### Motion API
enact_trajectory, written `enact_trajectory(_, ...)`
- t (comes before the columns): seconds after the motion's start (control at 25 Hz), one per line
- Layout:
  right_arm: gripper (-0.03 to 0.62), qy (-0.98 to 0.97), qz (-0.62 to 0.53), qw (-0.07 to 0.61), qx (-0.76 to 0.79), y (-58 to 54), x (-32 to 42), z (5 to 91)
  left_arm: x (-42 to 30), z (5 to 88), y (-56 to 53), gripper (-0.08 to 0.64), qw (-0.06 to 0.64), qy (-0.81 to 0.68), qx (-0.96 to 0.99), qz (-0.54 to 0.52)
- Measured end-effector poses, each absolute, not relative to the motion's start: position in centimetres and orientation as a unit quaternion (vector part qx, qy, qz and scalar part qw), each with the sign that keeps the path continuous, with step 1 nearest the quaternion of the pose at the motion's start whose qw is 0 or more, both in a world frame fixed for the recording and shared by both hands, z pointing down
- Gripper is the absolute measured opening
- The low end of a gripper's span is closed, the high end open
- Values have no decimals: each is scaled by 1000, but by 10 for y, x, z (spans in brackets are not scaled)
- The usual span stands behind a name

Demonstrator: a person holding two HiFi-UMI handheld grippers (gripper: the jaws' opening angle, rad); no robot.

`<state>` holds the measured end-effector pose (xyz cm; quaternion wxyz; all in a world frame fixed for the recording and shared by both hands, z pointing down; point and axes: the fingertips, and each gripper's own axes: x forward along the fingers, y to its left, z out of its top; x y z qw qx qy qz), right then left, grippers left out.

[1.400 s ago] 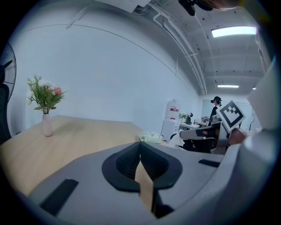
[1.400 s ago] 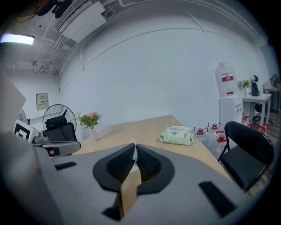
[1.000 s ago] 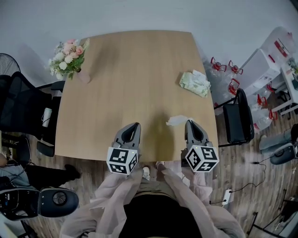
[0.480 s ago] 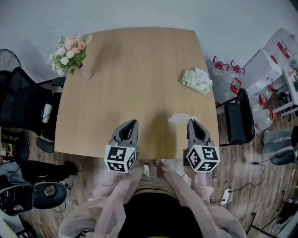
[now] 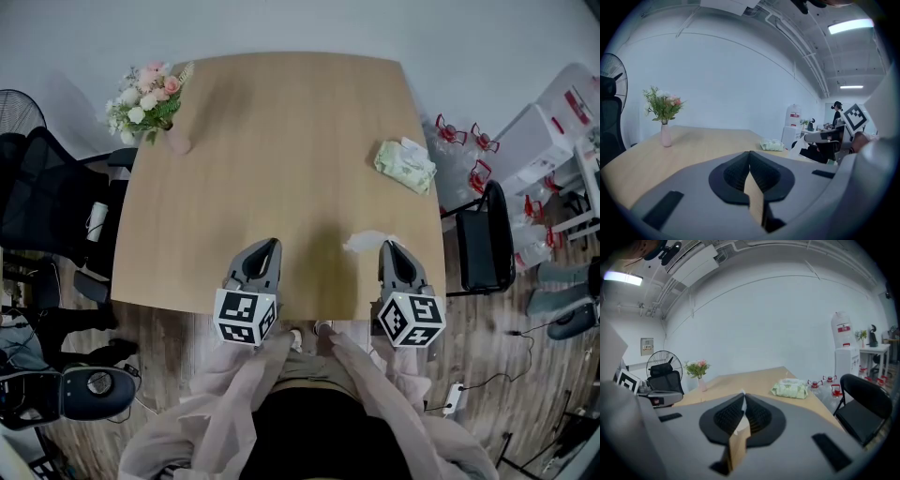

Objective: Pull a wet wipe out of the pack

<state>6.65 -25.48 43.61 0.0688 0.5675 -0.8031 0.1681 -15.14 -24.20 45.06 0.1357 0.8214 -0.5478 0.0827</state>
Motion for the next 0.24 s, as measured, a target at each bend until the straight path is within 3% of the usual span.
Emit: enact_trajectory(0.24, 12, -806, 169, 67, 563, -254, 62, 434, -152, 449, -240, 12, 137, -548, 821, 82)
